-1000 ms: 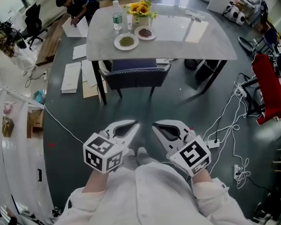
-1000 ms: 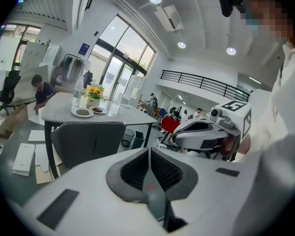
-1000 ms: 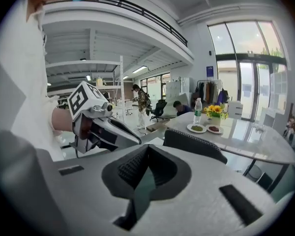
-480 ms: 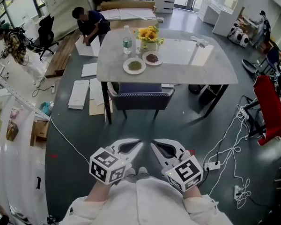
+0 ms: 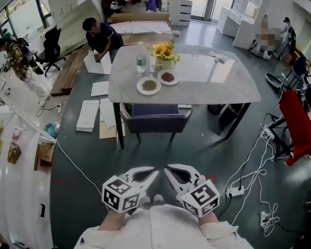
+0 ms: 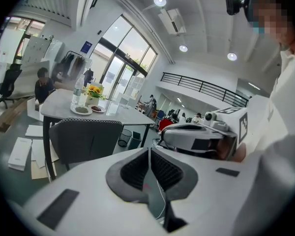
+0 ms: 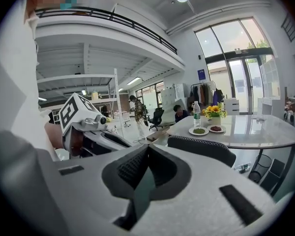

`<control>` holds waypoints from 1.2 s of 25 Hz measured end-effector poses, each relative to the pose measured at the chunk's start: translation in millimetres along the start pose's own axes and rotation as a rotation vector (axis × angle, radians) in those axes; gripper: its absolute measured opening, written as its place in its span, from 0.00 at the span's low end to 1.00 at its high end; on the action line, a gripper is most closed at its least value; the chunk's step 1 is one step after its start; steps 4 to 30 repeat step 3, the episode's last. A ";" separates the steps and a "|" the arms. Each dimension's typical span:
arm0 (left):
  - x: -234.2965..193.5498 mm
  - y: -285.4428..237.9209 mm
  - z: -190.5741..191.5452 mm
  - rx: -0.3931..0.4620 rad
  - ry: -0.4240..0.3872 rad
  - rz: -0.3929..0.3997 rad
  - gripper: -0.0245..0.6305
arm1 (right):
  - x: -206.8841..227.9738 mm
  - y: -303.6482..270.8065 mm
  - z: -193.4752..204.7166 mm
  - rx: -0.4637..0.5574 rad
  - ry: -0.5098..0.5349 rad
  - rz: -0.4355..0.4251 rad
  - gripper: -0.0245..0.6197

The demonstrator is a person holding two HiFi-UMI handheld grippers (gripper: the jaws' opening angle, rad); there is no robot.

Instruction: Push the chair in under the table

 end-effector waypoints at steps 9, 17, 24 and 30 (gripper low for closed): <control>-4.1 2.9 -4.0 0.007 -0.006 0.002 0.08 | 1.2 -2.7 1.8 -0.028 -0.005 -0.001 0.04; -4.1 2.9 -4.0 0.007 -0.006 0.002 0.08 | 1.2 -2.7 1.8 -0.028 -0.005 -0.001 0.04; -4.1 2.9 -4.0 0.007 -0.006 0.002 0.08 | 1.2 -2.7 1.8 -0.028 -0.005 -0.001 0.04; -4.1 2.9 -4.0 0.007 -0.006 0.002 0.08 | 1.2 -2.7 1.8 -0.028 -0.005 -0.001 0.04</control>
Point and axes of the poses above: the fingertips, and each gripper's own axes: y backward along the fingers, x to its right, z out of its underside, the point moved 1 cm from there along y, backward along the fingers, and after that the axes turned 5 degrees about -z, right-handed, at the moved point
